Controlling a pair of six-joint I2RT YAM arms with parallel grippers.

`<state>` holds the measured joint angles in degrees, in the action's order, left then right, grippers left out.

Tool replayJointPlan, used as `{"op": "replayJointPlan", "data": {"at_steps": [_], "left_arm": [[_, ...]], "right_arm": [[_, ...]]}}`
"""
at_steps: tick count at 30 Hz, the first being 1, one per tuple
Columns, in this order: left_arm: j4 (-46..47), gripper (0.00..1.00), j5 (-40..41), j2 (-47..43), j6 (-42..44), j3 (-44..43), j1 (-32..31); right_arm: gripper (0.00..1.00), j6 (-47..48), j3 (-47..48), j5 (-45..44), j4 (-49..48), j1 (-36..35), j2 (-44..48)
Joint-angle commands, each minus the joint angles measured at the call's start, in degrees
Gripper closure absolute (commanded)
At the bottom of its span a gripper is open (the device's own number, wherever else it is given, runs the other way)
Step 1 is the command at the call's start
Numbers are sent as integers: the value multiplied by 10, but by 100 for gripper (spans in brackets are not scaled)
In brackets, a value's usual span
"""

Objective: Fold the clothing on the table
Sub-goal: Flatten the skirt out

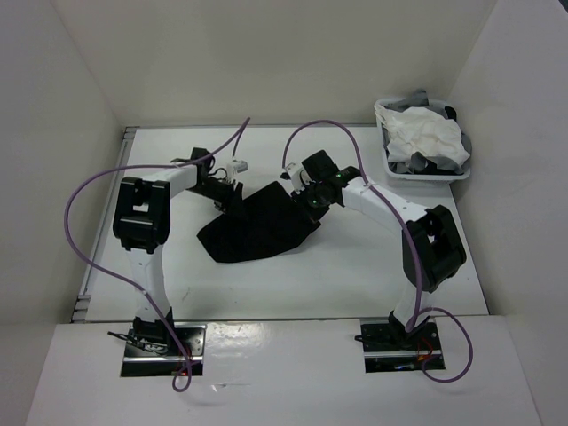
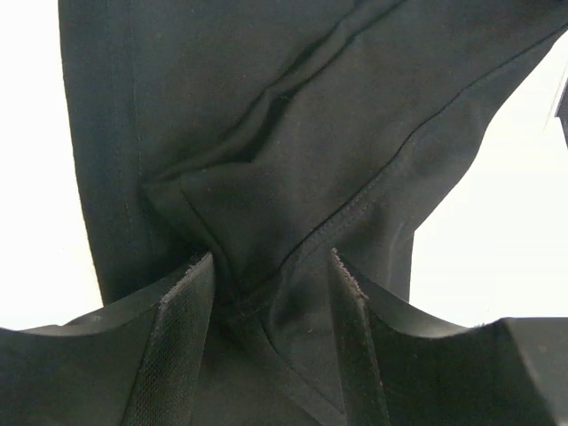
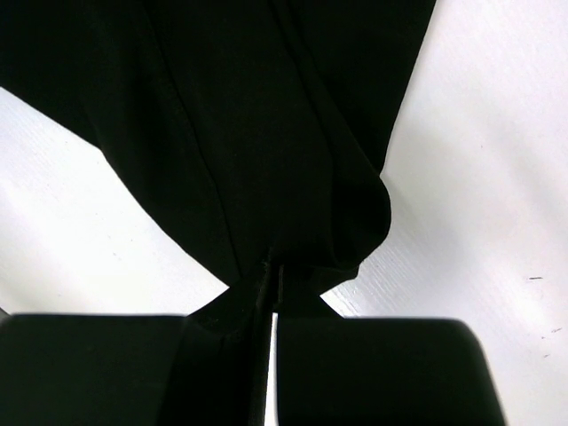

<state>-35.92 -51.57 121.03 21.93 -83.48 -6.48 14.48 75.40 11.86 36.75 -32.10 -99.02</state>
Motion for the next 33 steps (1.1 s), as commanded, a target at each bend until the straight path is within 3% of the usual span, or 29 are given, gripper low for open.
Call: {"op": "replayJointPlan", "data": {"at_steps": [1,7,13,17,18,20,28,33], "left_arm": [[-18,40,-38,9,23,-20,-1],[-18,45,-33,25,18,-33,-7],[-12,57,-22,31,7,-38,-19],[-12,76,-22,42,7,-38,-24],[-12,88,-22,42,7,-38,-24],[-17,100,-15,42,2,-43,-24],[-34,100,-5,-62,-23,-69,-11],[-24,100,8,-196,-58,-69,9]], "right_arm": [[100,4,-2,9,-19,4,27],[100,4,-2,14,-19,4,32],[100,4,-7,14,-24,4,37],[100,4,-7,19,-24,4,37],[100,4,-7,19,-24,4,43],[100,4,-7,19,-24,4,43],[100,10,35,-9,4,9,101],[100,22,87,-32,27,9,164]]}}
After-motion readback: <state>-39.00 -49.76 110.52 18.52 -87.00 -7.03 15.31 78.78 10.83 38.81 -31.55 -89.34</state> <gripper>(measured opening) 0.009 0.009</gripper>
